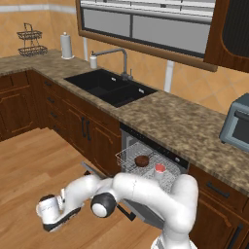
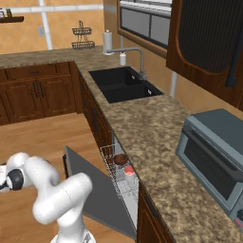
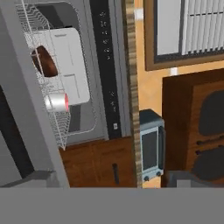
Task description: Pick up the cup and bowl from the counter, place them in the dishwasher, and close the dishwasher door.
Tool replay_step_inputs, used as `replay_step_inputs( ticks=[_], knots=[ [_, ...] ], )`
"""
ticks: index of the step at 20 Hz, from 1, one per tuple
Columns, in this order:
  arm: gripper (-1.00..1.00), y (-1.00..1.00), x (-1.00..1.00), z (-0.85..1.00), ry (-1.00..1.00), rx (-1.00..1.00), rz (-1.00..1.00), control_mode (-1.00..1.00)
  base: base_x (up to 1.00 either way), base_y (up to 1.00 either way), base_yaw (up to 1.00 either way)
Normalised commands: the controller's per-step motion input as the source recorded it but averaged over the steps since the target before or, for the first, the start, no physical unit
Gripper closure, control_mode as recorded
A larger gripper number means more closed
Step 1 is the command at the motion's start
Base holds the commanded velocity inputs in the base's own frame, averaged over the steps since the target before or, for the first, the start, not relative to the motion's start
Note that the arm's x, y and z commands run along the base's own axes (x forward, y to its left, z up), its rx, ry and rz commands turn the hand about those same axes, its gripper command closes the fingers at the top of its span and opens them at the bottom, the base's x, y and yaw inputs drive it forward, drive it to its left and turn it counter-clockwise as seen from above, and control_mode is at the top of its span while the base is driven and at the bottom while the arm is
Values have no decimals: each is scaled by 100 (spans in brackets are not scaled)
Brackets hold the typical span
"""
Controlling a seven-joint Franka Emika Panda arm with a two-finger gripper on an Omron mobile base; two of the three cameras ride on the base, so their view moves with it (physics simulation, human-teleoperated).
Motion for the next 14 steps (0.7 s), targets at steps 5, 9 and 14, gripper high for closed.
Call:
replay_step_inputs(
  ticks=[5,9,14],
  knots=[
    [-100,0,74,-100,33,0,8,-100,0,0,0],
    [-100,0,46,-100,29,0,12,-100,0,0,0],
    [-100,0,55,-100,28,0,7,-100,0,0,0]
  ],
)
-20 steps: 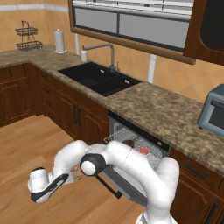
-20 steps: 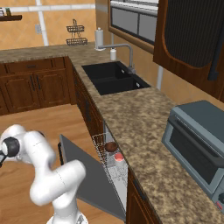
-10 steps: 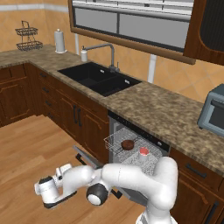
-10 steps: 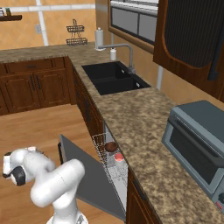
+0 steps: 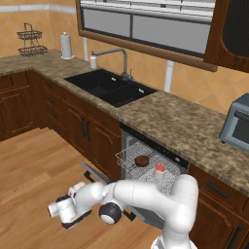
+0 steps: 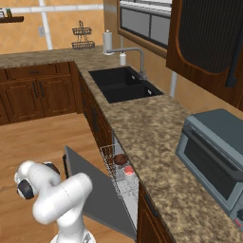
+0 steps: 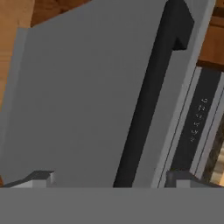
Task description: Pick up the cup and bowl from the counter, place them in the dishwasher, and close the dishwasher door.
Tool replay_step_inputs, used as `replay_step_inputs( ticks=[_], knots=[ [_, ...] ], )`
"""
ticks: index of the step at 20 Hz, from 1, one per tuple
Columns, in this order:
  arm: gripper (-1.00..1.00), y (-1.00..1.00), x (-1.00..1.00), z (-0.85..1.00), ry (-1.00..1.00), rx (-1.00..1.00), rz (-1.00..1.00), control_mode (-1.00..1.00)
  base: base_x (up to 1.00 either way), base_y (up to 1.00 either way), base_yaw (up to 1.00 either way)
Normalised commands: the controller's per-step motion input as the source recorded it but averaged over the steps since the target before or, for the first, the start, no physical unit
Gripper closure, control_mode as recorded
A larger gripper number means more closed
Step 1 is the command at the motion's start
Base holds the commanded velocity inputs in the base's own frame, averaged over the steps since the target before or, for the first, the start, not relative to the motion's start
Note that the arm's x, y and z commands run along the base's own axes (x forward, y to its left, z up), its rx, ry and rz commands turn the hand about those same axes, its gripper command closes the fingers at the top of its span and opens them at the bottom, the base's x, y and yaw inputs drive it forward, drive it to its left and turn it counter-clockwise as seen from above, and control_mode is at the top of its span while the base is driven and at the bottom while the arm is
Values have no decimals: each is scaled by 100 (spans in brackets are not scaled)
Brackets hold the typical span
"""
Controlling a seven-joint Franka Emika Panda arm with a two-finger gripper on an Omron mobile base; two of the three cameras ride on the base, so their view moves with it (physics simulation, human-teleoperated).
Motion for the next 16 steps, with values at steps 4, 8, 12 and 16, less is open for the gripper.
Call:
replay_step_inputs(
  ticks=[4,8,12,16],
  knots=[
    [-100,-3,70,-100,27,0,5,-100,0,0,0],
    [-100,-22,84,-95,14,-2,2,-100,0,0,0],
    [-100,-66,81,-57,2,-14,0,-100,0,0,0],
    [-100,-96,67,-15,-6,-30,-8,-100,0,0,0]
  ],
)
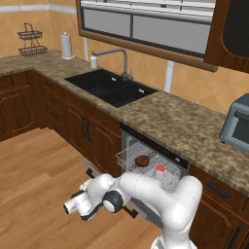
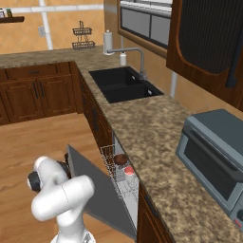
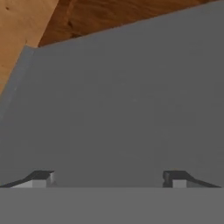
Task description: Pick up the cup and bowl from the counter, place them in the dishwasher, and close the dishwasher door.
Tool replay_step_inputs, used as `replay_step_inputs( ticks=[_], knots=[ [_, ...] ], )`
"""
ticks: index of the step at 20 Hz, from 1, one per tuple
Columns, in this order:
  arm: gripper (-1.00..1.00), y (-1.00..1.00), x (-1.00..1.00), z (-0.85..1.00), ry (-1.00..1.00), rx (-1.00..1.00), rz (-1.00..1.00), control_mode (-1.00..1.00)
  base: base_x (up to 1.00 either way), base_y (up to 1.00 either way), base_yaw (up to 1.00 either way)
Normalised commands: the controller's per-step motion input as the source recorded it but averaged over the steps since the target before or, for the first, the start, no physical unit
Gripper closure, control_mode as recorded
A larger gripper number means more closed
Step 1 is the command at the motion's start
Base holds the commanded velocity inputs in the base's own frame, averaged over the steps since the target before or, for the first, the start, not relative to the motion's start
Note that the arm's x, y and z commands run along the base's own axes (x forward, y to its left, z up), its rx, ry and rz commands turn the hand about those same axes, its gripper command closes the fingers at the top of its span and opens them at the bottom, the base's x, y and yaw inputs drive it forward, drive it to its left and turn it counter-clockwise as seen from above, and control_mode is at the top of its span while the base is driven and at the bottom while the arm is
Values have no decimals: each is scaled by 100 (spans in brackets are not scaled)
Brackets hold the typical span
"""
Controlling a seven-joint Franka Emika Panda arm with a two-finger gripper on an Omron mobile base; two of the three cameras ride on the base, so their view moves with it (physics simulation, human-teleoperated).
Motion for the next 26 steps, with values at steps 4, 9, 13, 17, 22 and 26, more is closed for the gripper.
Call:
replay_step_inputs(
  ticks=[4,9,13,17,22,26],
  knots=[
    [-100,-100,69,0,-5,-33,-17,-100,0,0,0],
    [-100,-100,73,0,0,-24,-24,-100,0,0,0],
    [-100,-100,91,0,0,-11,-18,-100,0,0,0],
    [-100,-100,100,-1,0,0,-14,-100,0,0,0],
    [-100,-100,100,-24,7,0,-12,-100,0,0,0],
    [-100,-100,90,-49,9,0,-9,-100,0,0,0]
  ],
)
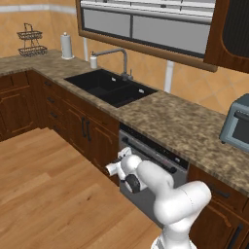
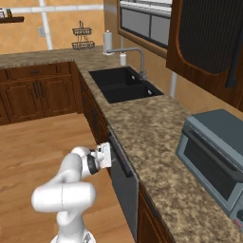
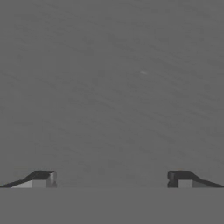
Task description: Pick up the cup and bowl from the counter, place them in the dishwasher, and close the dishwasher door.
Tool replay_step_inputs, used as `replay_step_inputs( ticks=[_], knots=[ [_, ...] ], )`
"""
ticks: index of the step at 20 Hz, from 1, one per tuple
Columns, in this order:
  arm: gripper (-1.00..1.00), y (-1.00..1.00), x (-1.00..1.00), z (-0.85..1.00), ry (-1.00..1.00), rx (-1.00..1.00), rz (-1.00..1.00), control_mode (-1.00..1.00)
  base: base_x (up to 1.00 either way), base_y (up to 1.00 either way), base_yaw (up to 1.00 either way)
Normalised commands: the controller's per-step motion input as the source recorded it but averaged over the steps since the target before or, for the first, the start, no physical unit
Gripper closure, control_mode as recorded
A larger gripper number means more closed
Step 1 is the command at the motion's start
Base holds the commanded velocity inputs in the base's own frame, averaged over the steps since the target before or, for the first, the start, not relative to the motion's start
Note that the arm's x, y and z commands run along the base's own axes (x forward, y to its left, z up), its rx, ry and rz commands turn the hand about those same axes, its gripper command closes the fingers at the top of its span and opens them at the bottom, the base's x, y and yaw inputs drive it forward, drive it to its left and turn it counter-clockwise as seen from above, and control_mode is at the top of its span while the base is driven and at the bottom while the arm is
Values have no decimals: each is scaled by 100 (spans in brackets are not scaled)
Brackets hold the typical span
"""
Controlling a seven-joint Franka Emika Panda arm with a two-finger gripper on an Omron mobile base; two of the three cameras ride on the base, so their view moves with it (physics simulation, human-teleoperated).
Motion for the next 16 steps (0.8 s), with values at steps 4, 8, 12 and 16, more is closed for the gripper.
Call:
replay_step_inputs(
  ticks=[4,8,12,16],
  knots=[
    [-100,-97,72,-55,9,0,-6,-100,0,0,0],
    [-100,-91,64,-51,11,0,-3,-100,0,0,0],
    [-100,-76,51,-42,12,1,0,-100,0,0,0],
    [-100,-46,28,-17,11,4,0,-100,0,0,0]
  ],
)
